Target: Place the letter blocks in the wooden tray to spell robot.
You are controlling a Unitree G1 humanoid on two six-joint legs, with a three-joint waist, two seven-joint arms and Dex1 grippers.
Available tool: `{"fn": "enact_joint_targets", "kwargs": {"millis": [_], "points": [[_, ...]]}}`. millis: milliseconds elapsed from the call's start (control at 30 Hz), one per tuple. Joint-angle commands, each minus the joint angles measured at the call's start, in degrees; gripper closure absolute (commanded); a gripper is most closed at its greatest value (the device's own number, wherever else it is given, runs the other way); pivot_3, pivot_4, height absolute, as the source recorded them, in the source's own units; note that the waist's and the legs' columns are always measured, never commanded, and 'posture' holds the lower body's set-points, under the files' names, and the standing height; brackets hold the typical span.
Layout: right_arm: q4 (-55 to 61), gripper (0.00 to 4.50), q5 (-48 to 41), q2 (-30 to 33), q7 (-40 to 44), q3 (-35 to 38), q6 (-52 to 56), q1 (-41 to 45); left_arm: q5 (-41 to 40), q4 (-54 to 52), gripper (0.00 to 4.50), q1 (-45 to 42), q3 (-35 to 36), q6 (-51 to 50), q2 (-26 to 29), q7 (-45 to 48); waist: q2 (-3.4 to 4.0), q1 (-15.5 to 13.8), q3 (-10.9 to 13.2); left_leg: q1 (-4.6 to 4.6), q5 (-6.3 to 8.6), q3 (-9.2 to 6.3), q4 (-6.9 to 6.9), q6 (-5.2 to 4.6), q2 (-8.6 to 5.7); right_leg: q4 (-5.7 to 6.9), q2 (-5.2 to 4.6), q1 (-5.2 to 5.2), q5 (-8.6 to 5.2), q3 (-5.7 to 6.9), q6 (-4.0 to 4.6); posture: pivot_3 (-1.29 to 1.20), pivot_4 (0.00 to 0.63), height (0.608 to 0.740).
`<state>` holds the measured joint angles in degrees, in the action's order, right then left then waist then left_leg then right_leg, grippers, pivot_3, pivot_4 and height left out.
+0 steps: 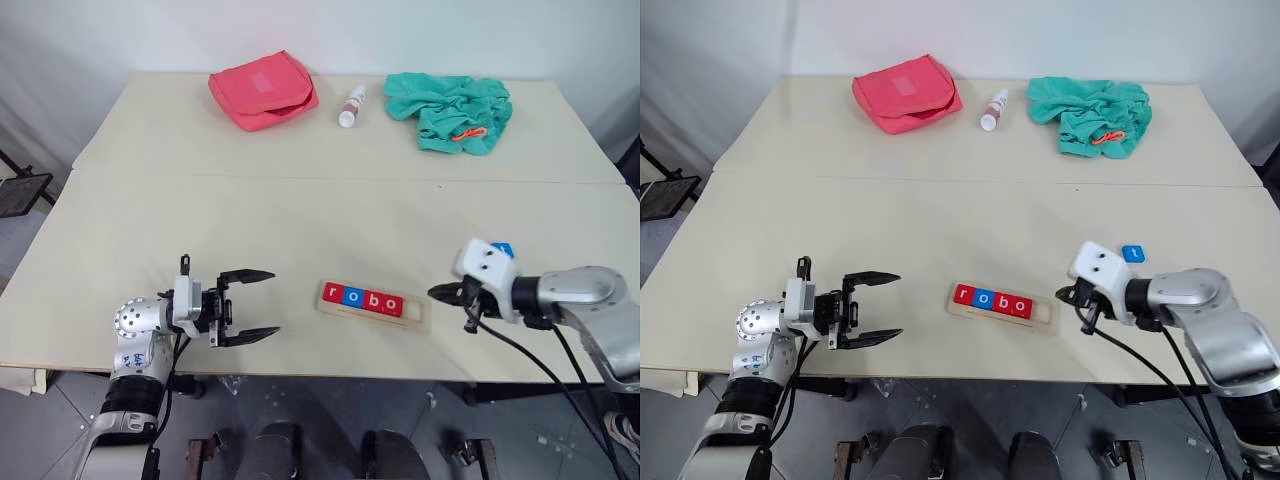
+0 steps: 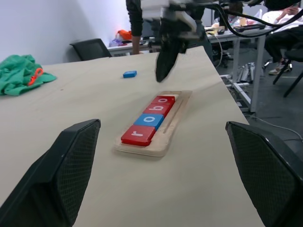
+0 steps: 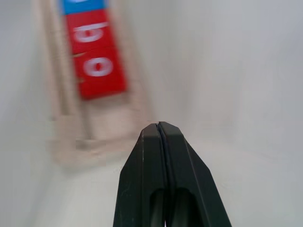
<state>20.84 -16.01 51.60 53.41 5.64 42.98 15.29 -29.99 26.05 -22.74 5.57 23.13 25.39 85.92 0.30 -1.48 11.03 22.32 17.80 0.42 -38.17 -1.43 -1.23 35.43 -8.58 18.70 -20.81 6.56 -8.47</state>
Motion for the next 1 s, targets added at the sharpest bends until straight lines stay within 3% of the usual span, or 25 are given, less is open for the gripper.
{"fn": "enact_joint_targets", "kwargs": {"millis": [33, 300, 400, 633, 1000], "points": [[1.8, 3.68, -1.4, -2.1, -5.2, 9.4, 0.8, -4.1, 0.0, 1.8, 0.0, -1.4, 0.2, 0.9, 0.0, 2.0, 0.0, -0.1, 0.0, 0.0, 0.0, -0.01, 0.0, 0.0, -0.01, 0.01, 0.0, -0.01, 0.0, 0.02, 0.0, 0.0, 0.15, 0.74], [2.4, 1.12, -2.4, -8.3, -14.2, 22.4, 1.2, -14.1, 0.2, 5.9, 0.0, -4.6, -0.4, 1.4, -0.1, 4.1, 0.0, 0.0, 0.0, -0.02, 0.0, 0.05, 0.04, 0.0, -0.01, 0.04, -0.01, 0.0, 0.0, 0.0, 0.0, 0.0, 0.15, 0.74], [1.2, 0.05, -2.6, -10.2, -16.4, 24.0, 0.7, -15.4, 0.1, 7.1, 0.0, -5.8, -0.8, 1.6, -0.3, 4.5, 0.0, 0.1, 0.0, -0.06, -0.01, 0.09, 0.04, 0.0, -0.01, 0.07, -0.01, 0.01, 0.0, -0.05, 0.0, 0.0, 0.15, 0.74], [-2.0, 0.01, -3.2, -11.8, -18.7, 23.4, -1.2, -14.8, -0.3, 7.4, 0.0, -6.5, -1.3, 1.6, -0.2, 4.8, 0.01, 0.2, 0.0, -0.06, 0.0, 0.12, 0.05, 0.0, -0.02, 0.08, 0.0, 0.03, 0.0, -0.09, 0.0, 0.0, 0.15, 0.74], [-30.1, 0.01, 0.0, -13.0, -23.4, 15.5, -6.5, 7.6, -1.0, 2.7, 0.0, -3.5, -1.3, 0.5, 1.1, 3.5, 0.02, 0.8, 0.0, -0.07, -0.02, 0.14, 0.1, -0.03, -0.03, 0.12, -0.02, 0.08, 0.0, -0.11, 0.0, 0.0, 0.15, 0.74]]}}
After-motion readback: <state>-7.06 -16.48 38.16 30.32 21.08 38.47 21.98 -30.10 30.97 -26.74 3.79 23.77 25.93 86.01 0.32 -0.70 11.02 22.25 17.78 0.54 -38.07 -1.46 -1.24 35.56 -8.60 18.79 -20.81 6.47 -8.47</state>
